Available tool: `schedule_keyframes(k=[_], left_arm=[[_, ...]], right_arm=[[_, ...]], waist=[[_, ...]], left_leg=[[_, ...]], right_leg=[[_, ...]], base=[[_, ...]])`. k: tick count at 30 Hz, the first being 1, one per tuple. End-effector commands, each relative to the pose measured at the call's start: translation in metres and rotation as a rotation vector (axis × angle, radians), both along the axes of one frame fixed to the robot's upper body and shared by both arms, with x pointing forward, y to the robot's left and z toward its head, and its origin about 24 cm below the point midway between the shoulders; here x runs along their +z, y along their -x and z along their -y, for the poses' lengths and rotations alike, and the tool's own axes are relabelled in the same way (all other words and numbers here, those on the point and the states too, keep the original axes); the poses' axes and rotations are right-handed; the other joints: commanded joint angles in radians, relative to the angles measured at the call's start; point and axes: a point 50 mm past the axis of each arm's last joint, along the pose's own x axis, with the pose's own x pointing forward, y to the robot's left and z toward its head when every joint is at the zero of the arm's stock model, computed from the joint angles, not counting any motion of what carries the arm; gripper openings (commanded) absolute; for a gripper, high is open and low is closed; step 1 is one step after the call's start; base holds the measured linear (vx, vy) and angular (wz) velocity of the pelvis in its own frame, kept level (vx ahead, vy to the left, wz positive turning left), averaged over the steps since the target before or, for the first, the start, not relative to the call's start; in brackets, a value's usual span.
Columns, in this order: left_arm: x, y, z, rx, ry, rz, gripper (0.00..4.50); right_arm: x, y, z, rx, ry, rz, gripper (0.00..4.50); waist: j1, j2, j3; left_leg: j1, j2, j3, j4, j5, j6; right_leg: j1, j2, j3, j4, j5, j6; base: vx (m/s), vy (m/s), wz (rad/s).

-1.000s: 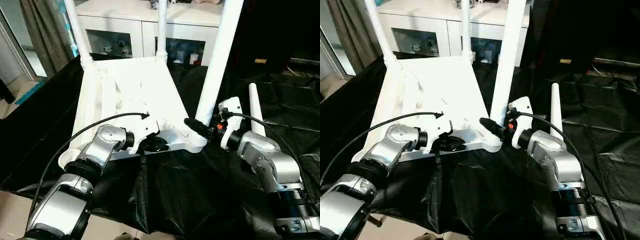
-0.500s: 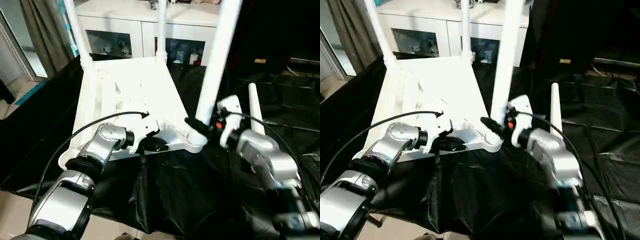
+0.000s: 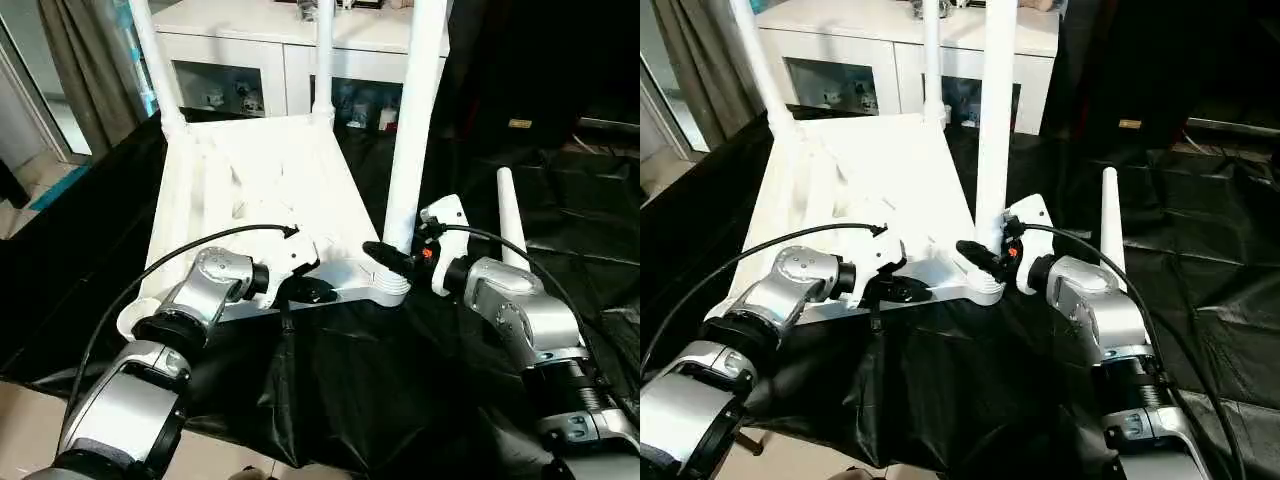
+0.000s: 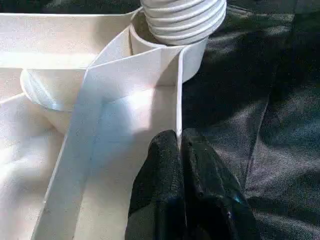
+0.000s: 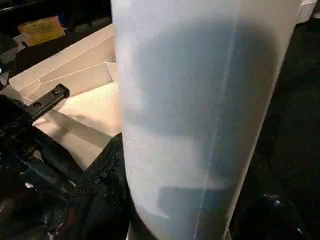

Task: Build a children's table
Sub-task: Insert table leg to table base

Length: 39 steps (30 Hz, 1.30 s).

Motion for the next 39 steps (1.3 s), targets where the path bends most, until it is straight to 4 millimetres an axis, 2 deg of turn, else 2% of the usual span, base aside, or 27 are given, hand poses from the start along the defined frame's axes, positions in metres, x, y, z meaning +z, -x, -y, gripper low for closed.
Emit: schedule_keyframes(k=[1,10,15,23,24,26,27,28,31,32,34,39], left_arm=[[-0.008,0.003,-0.007,0.024,-0.024,-0.044,0.0],[-0.007,0.003,-0.007,0.005,-0.029,-0.053,0.0],[-0.008,0.004,-0.008,0.004,-0.032,-0.053,0.0],[-0.008,0.003,-0.01,0.01,-0.037,-0.047,0.0],[-0.007,0.002,-0.01,0.013,-0.037,-0.044,0.0],[-0.006,0.001,-0.01,0.015,-0.037,-0.04,0.0],[-0.006,0.001,-0.01,0.015,-0.037,-0.04,0.0],[-0.005,0.001,-0.01,0.018,-0.039,-0.035,0.0],[-0.004,0.0,-0.01,0.022,-0.039,-0.029,0.0],[-0.004,-0.001,-0.01,0.029,-0.037,-0.02,0.0],[-0.003,-0.002,-0.009,0.037,-0.036,-0.011,0.0],[-0.003,-0.003,-0.008,0.047,-0.032,0.001,0.0]], right_arm=[[0.006,-0.004,-0.002,0.012,0.004,0.025,1.91],[-0.002,-0.015,-0.008,0.003,0.004,-0.019,1.91],[-0.007,-0.015,-0.011,0.024,-0.006,-0.049,1.91],[-0.02,-0.014,-0.002,-0.061,-0.123,-0.113,1.91],[-0.026,-0.012,0.003,-0.093,-0.149,-0.13,1.91],[-0.032,-0.01,0.006,-0.117,-0.164,-0.144,1.91],[-0.032,-0.01,0.006,-0.117,-0.164,-0.144,1.91],[-0.037,-0.008,0.008,-0.135,-0.186,-0.16,1.91],[-0.044,-0.005,0.009,-0.161,-0.223,-0.179,1.91],[-0.049,-0.003,0.011,-0.181,-0.251,-0.19,1.91],[-0.056,0.001,0.011,-0.189,-0.264,-0.196,1.91],[-0.068,0.01,0.008,-0.199,-0.29,-0.196,1.91]], waist=[[0.003,-0.016,-0.058],[-0.002,-0.013,-0.056],[-0.004,-0.014,-0.054],[-0.003,-0.008,-0.055],[-0.003,0.0,-0.054],[-0.003,-0.005,-0.054],[-0.003,-0.004,-0.054],[-0.003,0.002,-0.054],[-0.004,0.001,-0.052],[-0.004,0.005,-0.052],[-0.004,0.003,-0.049],[-0.006,0.003,-0.047]], left_leg=[[0.017,0.066,-0.038,-0.074,-0.249,0.019],[0.017,0.067,-0.038,-0.076,-0.257,0.017],[0.017,0.068,-0.039,-0.077,-0.278,0.012],[0.022,0.069,-0.039,-0.079,-0.306,0.003],[0.022,0.07,-0.04,-0.08,-0.312,-0.001],[0.023,0.069,-0.04,-0.08,-0.323,-0.004],[0.023,0.07,-0.041,-0.081,-0.322,-0.004],[0.023,0.07,-0.042,-0.082,-0.325,-0.005],[0.026,0.07,-0.042,-0.082,-0.356,-0.01],[0.028,0.071,-0.044,-0.083,-0.363,-0.013],[0.031,0.071,-0.044,-0.083,-0.384,-0.016],[0.035,0.073,-0.048,-0.089,-0.416,-0.02]], right_leg=[[0.039,-0.102,0.063,-0.099,-0.361,-0.16],[0.039,-0.1,0.064,-0.097,-0.351,-0.172],[0.039,-0.102,0.063,-0.1,-0.388,-0.165],[0.035,-0.102,0.064,-0.102,-0.383,-0.177],[0.036,-0.103,0.065,-0.102,-0.382,-0.179],[0.035,-0.104,0.064,-0.104,-0.389,-0.18],[0.036,-0.104,0.064,-0.103,-0.389,-0.18],[0.035,-0.103,0.064,-0.103,-0.387,-0.181],[0.033,-0.105,0.064,-0.108,-0.416,-0.179],[0.032,-0.105,0.063,-0.109,-0.426,-0.178],[0.028,-0.107,0.064,-0.114,-0.45,-0.174],[0.026,-0.107,0.063,-0.12,-0.501,-0.157]], base=[[0.0,0.0,0.0],[0.0,0.0,0.0],[0.0,0.0,0.0],[0.0,0.0,0.0],[0.0,0.0,0.0],[0.0,0.0,0.0],[0.0,0.0,0.0],[0.0,0.0,0.0],[0.0,0.0,0.0],[0.0,0.0,0.0],[0.0,0.0,0.0],[0.0,0.0,0.0]])
